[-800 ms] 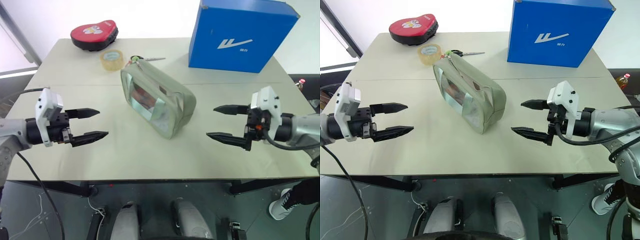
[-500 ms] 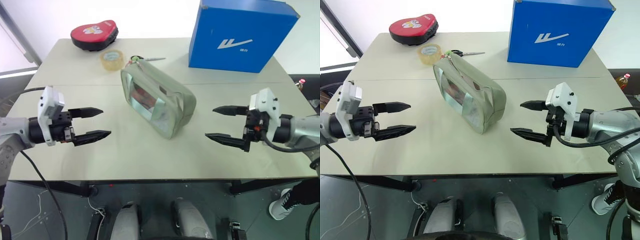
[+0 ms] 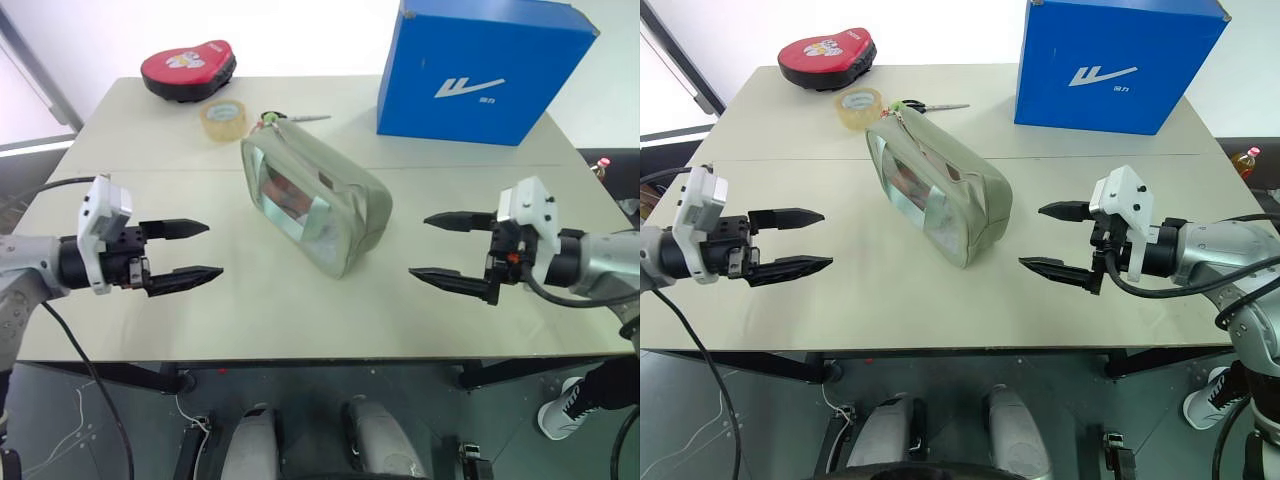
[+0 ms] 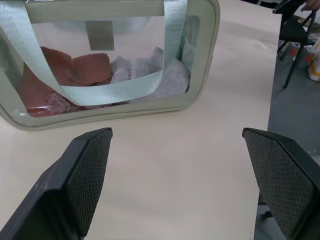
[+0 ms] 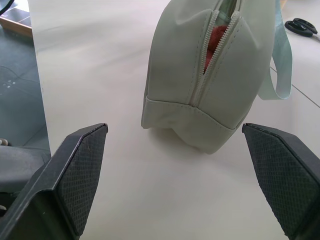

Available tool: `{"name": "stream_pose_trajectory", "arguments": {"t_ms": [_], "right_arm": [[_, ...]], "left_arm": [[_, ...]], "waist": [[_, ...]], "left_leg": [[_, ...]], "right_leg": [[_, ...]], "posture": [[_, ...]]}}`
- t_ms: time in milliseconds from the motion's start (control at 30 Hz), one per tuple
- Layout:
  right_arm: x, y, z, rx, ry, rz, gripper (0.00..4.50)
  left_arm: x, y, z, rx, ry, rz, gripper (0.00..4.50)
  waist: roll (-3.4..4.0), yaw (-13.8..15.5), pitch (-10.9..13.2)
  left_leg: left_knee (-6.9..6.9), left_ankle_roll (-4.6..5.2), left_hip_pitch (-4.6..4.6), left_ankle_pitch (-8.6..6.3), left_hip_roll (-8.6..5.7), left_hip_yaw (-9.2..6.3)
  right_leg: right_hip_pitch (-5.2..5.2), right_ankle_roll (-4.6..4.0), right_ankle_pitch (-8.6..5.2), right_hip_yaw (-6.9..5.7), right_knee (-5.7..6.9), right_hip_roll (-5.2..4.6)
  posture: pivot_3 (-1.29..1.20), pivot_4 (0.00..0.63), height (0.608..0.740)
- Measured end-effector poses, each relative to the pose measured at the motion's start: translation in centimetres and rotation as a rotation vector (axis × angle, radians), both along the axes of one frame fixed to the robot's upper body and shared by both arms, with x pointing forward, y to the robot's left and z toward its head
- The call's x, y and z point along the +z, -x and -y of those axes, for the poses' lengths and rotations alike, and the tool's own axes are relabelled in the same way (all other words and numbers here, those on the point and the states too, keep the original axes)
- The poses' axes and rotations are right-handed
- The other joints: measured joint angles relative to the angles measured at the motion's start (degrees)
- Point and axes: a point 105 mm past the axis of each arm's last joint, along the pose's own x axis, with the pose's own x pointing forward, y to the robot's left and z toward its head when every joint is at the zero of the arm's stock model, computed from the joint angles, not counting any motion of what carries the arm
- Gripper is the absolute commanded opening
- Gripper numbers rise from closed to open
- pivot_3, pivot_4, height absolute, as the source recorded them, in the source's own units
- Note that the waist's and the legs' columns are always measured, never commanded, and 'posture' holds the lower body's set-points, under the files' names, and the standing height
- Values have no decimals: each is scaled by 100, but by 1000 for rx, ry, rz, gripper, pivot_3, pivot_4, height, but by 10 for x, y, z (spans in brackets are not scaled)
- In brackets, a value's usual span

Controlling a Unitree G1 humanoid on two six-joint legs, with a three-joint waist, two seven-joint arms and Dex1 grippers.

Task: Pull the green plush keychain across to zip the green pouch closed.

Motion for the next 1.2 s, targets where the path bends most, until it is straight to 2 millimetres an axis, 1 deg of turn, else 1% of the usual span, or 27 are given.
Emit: {"name": "stream_pose_trajectory", "arguments": {"t_ms": [167, 267, 333, 367, 400, 433, 467, 533, 567, 600, 633, 800, 900, 967, 1000, 1100, 1200], "right_arm": [[0, 1, -1, 7, -1, -2, 4500], [7, -1, -3, 15, -1, 19, 4500], [19, -2, -7, 29, -16, 54, 4500], [29, -3, -12, 44, -43, 76, 4500], [42, -3, -18, 64, -79, 112, 4500], [63, -1, -26, 92, -126, 168, 4500], [72, 0, -29, 101, -141, 195, 4500], [97, 0, -42, 126, -186, 247, 4500], [106, -1, -51, 139, -197, 252, 4500], [113, -5, -65, 147, -202, 235, 4500], [114, -10, -76, 146, -199, 209, 4500], [100, -41, -123, 65, -112, 15, 4500], [95, -51, -142, 28, -68, -47, 4500], [87, -58, -154, 1, -31, -98, 4500], [83, -61, -157, -11, -11, -111, 4500], [61, -71, -165, -61, 78, -159, 4500], [48, -82, -165, -116, 129, -186, 4500]], "left_arm": [[0, 1, 1, 0, -2, 0, 4441], [-3, 1, 0, 5, -1, -6, 4441], [-3, 1, 0, 6, 0, -6, 4441], [-3, 1, 0, 7, 1, -7, 4441], [-2, 0, 1, 5, 1, -5, 4441], [-1, -1, 3, -6, 1, -1, 4441], [0, -2, 4, -10, 1, 3, 4441], [1, -4, 3, -14, 3, -1, 4441], [1, -6, 4, -15, 2, -1, 4441], [2, -9, 5, -21, 3, -3, 4441], [3, -10, 7, -34, 2, 0, 4441], [1, -15, 11, -63, 2, -2, 4441], [-2, -17, 11, -63, -5, -12, 4441], [-3, -18, 11, -62, -1, -12, 4441], [-3, -18, 12, -65, 0, -11, 4441], [-4, -18, 12, -65, 0, -9, 4441], [-5, -18, 11, -63, 0, -13, 4441]], "waist": [[0, -1, 0], [0, -9, 0], [0, -10, 0], [0, -13, 0], [1, -17, 1], [1, -11, 1], [1, -9, 1], [2, -9, 1], [1, -20, 1], [2, -38, 1], [2, -45, 1], [2, -64, 0], [1, -63, 0], [1, -69, -1], [0, -71, -1], [0, -93, -1], [0, -129, -1]], "left_leg": [[0, 0, 0, 0, 0, -1], [0, 0, 1, 0, 1, -1], [0, 0, 2, 0, 1, -3], [0, 0, 1, 0, 1, -4], [0, 0, 2, 0, 1, -6], [0, 0, 2, 0, 1, -7], [0, 0, 1, 0, 1, -7], [-1, 0, 0, 0, 1, -8], [0, 0, 1, 0, 2, -8], [-1, 0, 2, 0, 3, -7], [-1, 0, 1, 0, 3, -7], [-1, -3, -30, 2, 5, -5], [-3, -5, -34, 3, 5, -4], [-4, -5, -35, 3, 5, -1], [-4, -5, -36, 3, 5, -1], [-3, -5, -36, 3, 4, -1], [-3, -6, -36, 4, 4, -1]], "right_leg": [[0, 0, 0, 0, 0, 0], [0, 0, 0, 1, 0, 0], [0, 0, 0, 0, 1, 0], [0, 0, 0, 1, 1, 0], [-1, 0, 0, 1, 2, 0], [-1, 0, 0, 1, 3, 0], [-1, -1, 0, -1, 3, 0], [-5, -1, 0, 0, 3, -1], [-5, -1, 0, 0, 3, 0], [-6, -2, 1, 1, 4, 0], [-7, -2, 1, 0, 7, 0], [-44, -3, 1, 2, 13, -3], [-49, -3, 1, 0, 12, -8], [-50, -3, 1, 0, 11, -13], [-50, -3, 1, -1, 10, -13], [-50, -3, 1, 0, 11, -13], [-50, -2, 1, -1, 12, -11]], "posture": [[0, 150, 737], [0, 150, 737], [0, 150, 737], [0, 150, 737], [0, 150, 737], [0, 150, 737], [0, 150, 737], [0, 150, 737], [0, 150, 737], [0, 150, 737], [0, 150, 737], [0, 150, 737], [0, 150, 737], [0, 150, 737], [0, 150, 737], [0, 150, 737], [0, 150, 737]]}}
